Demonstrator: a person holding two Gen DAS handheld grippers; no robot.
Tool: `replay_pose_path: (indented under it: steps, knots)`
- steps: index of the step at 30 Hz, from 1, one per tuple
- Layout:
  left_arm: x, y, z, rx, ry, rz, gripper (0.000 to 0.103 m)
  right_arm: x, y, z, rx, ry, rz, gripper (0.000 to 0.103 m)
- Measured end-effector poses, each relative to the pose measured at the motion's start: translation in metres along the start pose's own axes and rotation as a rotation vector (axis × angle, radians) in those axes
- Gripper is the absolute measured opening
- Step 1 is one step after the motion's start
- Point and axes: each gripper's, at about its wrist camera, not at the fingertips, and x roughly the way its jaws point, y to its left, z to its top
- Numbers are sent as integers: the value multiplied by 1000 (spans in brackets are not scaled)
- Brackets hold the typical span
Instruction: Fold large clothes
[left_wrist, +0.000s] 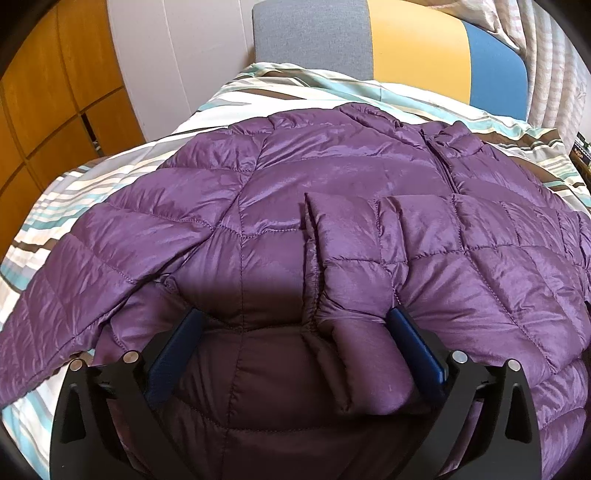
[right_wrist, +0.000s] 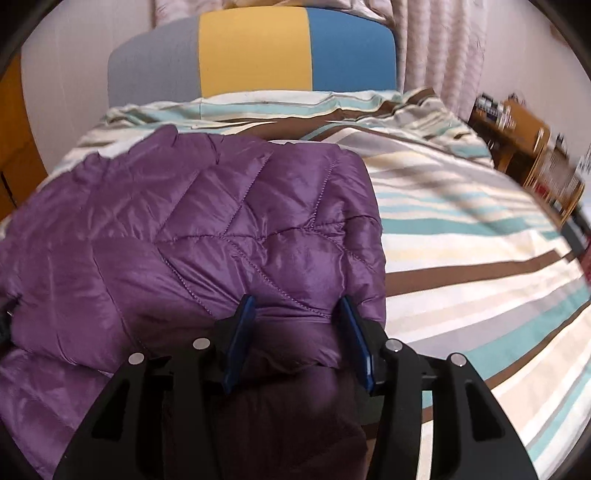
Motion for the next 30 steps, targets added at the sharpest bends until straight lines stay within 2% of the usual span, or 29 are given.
replay_pose_path:
  steps: [4,7,12,14,23,30]
  knots:
    - [-5,5,-1,-9,8,-31,100,-1,2,-3,-13,-7,-19,48]
    - [-19,17,-7,-22,10,-107,100,-1,2,-4,-10,-8,-16,49]
    - [-45,55,-19,-154,-44,-178,100,-2,3,-4,-13,-10,-20,49]
    - [-54,75,-25,-210,-58,-171,100,-2,3,-5,-12,-10,-20,49]
    - [-71,139,-52,-315,-71,-77,100,-4,2,-4,-12,-10,-19,50]
    - [-82,204,-82,-541,-79,-68,100,-4,2,-4,-12,-10,-19,50]
